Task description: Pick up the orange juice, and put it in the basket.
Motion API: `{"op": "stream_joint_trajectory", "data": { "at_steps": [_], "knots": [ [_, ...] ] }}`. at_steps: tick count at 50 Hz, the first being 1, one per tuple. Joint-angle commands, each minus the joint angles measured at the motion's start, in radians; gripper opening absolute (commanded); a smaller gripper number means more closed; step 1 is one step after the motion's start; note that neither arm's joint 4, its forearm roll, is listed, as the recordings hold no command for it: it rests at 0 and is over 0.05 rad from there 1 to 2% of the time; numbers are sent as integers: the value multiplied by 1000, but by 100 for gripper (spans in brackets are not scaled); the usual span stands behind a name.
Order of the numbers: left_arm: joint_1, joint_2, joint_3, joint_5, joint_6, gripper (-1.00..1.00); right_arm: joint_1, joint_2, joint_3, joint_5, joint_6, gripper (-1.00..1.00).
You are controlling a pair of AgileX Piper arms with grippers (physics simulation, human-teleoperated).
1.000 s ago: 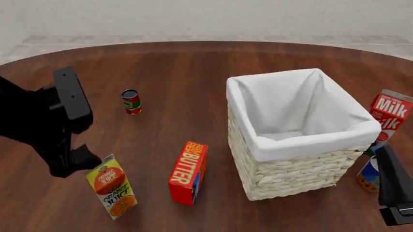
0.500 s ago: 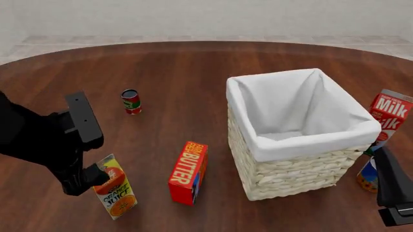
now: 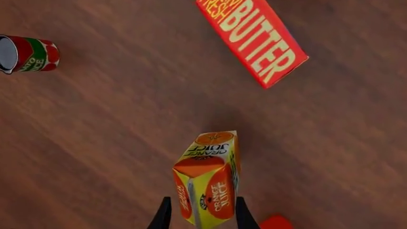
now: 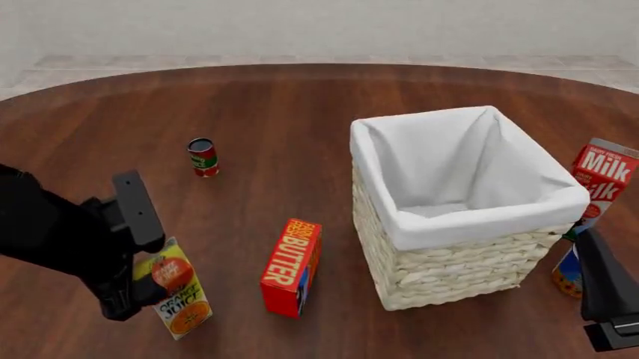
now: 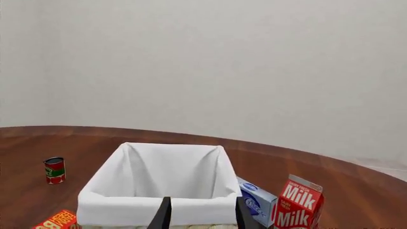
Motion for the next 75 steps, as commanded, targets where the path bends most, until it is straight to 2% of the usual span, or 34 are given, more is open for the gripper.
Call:
{"op": "stream_joint_trajectory", "data": {
  "at_steps": [1,5,11,19,33,36,40,41,45,50,54,58,59,61,62,64,65,67,68,70,75],
  "knots": [
    [21,42,30,-57,16,100,9,0,0,4,1,100],
    [-13,36,49,-62,-4,100,11,0,0,3,1,100],
    [-3,61,93,-107,-3,100,6,0,0,4,2,100],
    [18,79,104,-133,10,100,9,0,0,6,1,100],
    [9,104,123,-160,-33,100,8,0,0,9,3,100],
    [-20,89,123,-142,-66,100,8,0,0,9,2,100],
    [-10,92,114,-136,-61,100,8,0,0,6,2,100],
    [-24,83,121,-134,-69,-100,9,0,0,5,0,100],
    [-22,79,125,-122,-58,-100,8,0,0,2,1,100],
    [-28,63,63,-78,-63,-100,7,0,0,0,0,100],
    [9,56,20,-33,-9,-100,7,0,0,-5,1,100],
    [-3,40,-76,41,-22,-100,7,0,0,-5,-5,100],
    [-3,40,-77,41,-22,-100,7,0,0,-5,-5,100],
    [-58,22,-146,111,-89,-100,4,0,0,-9,-7,100],
    [-96,20,-180,149,-154,-100,3,0,0,-11,-8,100],
    [-195,-20,-243,228,-218,-100,1,0,-1,-15,-25,100],
    [-213,-23,-303,264,-224,-100,0,0,-1,-18,-17,100],
    [-226,-25,-326,287,-219,-100,-1,0,-1,-20,-15,100],
    [-225,-4,-422,326,-202,-100,-1,0,-1,-25,-9,100],
    [-256,6,-461,326,-214,-100,2,0,-1,-30,-15,100],
    [-255,30,-527,327,-189,-100,7,0,-1,-37,-16,100]
  ]
}}
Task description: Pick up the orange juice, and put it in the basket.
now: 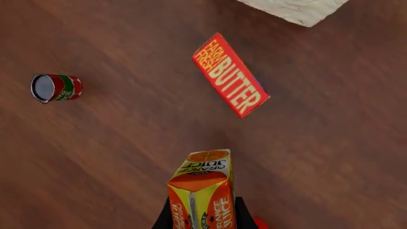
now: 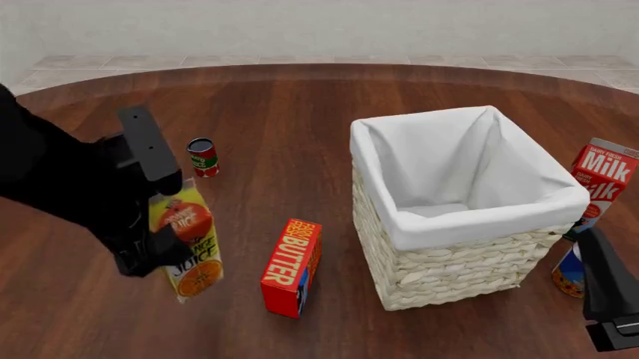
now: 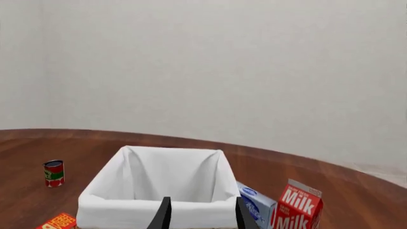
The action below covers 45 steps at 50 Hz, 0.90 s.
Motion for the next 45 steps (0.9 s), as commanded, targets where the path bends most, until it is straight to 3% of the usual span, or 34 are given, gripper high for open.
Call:
{"op": "stream_joint_trajectory", "data": {
  "at_steps": [1,10,23,32,38,45],
  "knots": [
    [-91,19,-250,114,0,-100,7,0,0,-21,-12,100],
    [-185,48,-386,114,-42,-100,23,0,0,-44,-17,100],
    [-279,146,-566,114,-29,-100,33,0,0,-46,-15,100],
    [-301,220,-640,114,20,-100,32,0,0,-52,-13,100],
    [-326,306,-757,114,48,-100,33,0,0,-51,-9,100],
    [-336,364,-824,114,79,-100,39,0,0,-47,-5,100]
  ]
}}
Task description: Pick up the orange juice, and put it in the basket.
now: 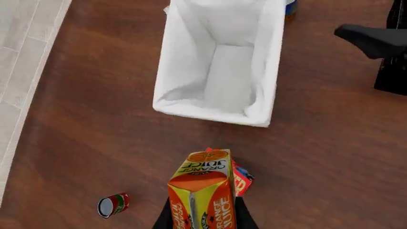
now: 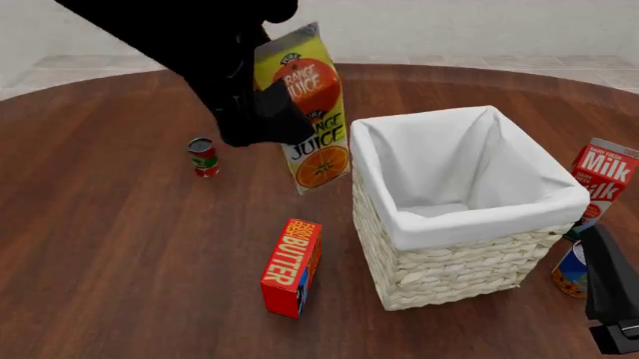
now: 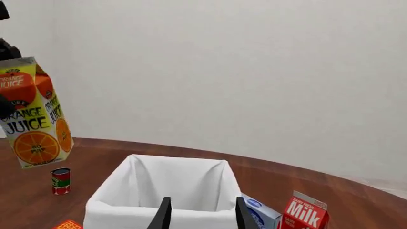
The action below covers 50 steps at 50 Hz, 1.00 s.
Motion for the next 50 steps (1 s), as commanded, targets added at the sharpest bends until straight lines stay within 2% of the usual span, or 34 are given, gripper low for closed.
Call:
{"op": "stream_joint_trajectory", "data": {
  "at_steps": [1,2,4,14,16,18,19,20,21,22,25,27,34,39,44,50],
  "knots": [
    [-45,103,-153,0,49,-100,6,0,0,2,9,100],
    [-46,139,-200,0,45,-100,6,0,0,3,9,100],
    [-49,166,-236,0,53,-100,6,0,0,2,9,100],
    [-101,250,-307,0,24,-100,-6,0,0,9,23,100],
    [-90,278,-343,0,34,-100,-7,0,0,10,24,100],
    [-67,302,-351,0,75,-100,-10,0,0,10,25,100],
    [-80,314,-356,0,48,-100,-10,0,0,8,25,100],
    [-118,305,-340,0,63,-100,-7,0,0,7,23,100],
    [-121,311,-352,0,64,-100,-7,0,0,7,22,100],
    [-98,343,-387,0,28,-100,-10,0,0,6,27,100],
    [-80,387,-413,0,62,-100,-15,0,0,11,29,100],
    [-93,386,-388,0,88,-100,-13,0,0,18,-4,100],
    [-47,461,-468,0,93,-100,-25,0,0,24,20,100],
    [-70,488,-500,0,71,-100,-32,0,0,27,28,100],
    [-46,541,-531,0,50,-100,-32,0,0,32,32,100],
    [-63,567,-563,0,48,-100,-35,0,-1,44,40,100]
  ]
}}
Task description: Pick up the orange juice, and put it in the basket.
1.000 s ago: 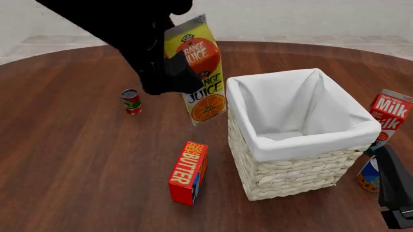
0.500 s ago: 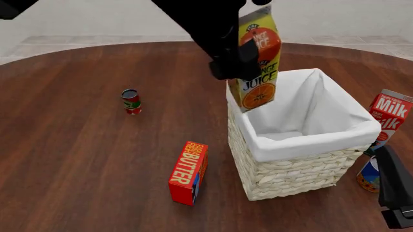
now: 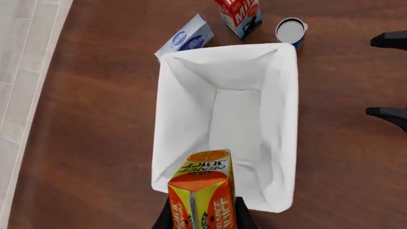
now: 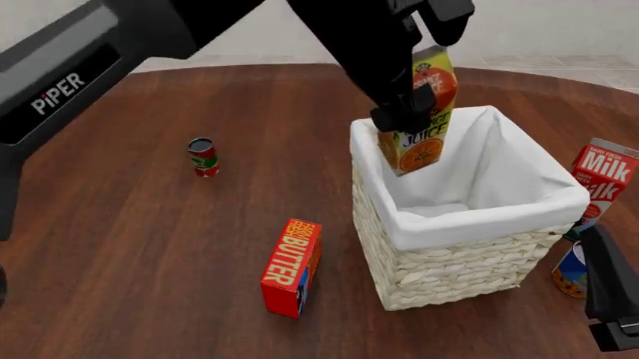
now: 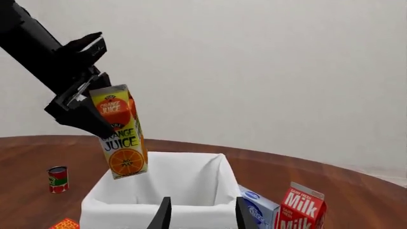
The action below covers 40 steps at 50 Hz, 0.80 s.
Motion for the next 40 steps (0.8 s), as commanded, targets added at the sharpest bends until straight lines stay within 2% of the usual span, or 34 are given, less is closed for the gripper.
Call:
{"op": "stream_joint_trajectory", "data": {
  "at_steps": [1,5,11,24,27,28,34,40],
  "knots": [
    [-6,65,-73,0,1,-100,-9,0,0,16,12,100],
    [-1,75,-82,0,9,-100,-14,0,0,20,17,100],
    [5,119,-143,0,7,-100,-14,0,1,28,19,100],
    [3,151,-141,0,10,-100,-16,0,1,42,27,100],
    [-7,155,-144,0,3,-100,-16,0,1,48,28,100],
    [-30,153,-138,0,-19,-100,-13,0,1,55,28,100],
    [-31,166,-117,0,-24,-100,-10,0,1,61,33,100],
    [-49,196,-136,0,-35,-100,-12,0,1,68,35,100]
  ]
}}
